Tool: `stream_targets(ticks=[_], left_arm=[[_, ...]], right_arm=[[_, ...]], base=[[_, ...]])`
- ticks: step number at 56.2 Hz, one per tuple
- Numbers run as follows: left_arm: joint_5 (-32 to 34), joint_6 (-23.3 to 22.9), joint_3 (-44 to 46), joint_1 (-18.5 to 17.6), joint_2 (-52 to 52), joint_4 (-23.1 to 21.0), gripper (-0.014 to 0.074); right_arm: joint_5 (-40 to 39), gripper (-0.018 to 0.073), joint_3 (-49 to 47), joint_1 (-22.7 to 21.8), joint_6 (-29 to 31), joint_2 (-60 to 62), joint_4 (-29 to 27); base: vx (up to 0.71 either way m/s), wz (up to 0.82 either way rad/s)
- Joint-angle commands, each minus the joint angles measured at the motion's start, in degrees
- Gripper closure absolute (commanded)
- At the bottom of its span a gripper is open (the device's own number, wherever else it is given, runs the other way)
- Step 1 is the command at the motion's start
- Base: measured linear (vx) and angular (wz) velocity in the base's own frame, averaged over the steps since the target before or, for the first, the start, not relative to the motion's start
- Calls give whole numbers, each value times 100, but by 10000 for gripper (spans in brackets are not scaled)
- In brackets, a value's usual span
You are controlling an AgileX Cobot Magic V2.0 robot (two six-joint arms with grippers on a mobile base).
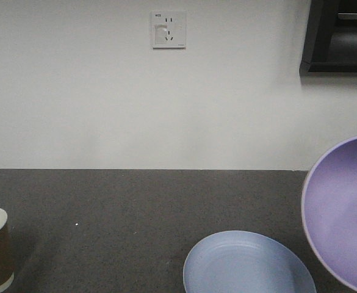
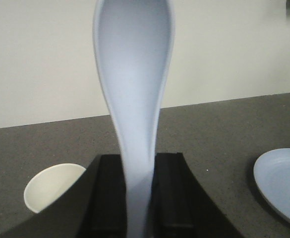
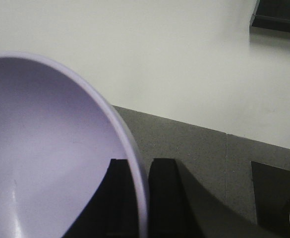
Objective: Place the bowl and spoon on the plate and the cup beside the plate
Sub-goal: 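Lower the lilac bowl onto the pale blue plate with the right gripper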
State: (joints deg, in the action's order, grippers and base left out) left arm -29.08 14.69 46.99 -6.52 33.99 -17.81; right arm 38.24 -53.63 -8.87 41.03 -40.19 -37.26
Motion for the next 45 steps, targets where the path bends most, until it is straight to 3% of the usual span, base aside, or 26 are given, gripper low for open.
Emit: stream_targets(ticks=[1,45], left_arm=[[476,8,142,-11,35,-120,599],[476,8,142,-11,35,-120,599]], right_arm=[[-429,568,-169,-3,50,3,-179],[-411,568,-169,-3,50,3,-179]], base=[[15,-7],[6,0]])
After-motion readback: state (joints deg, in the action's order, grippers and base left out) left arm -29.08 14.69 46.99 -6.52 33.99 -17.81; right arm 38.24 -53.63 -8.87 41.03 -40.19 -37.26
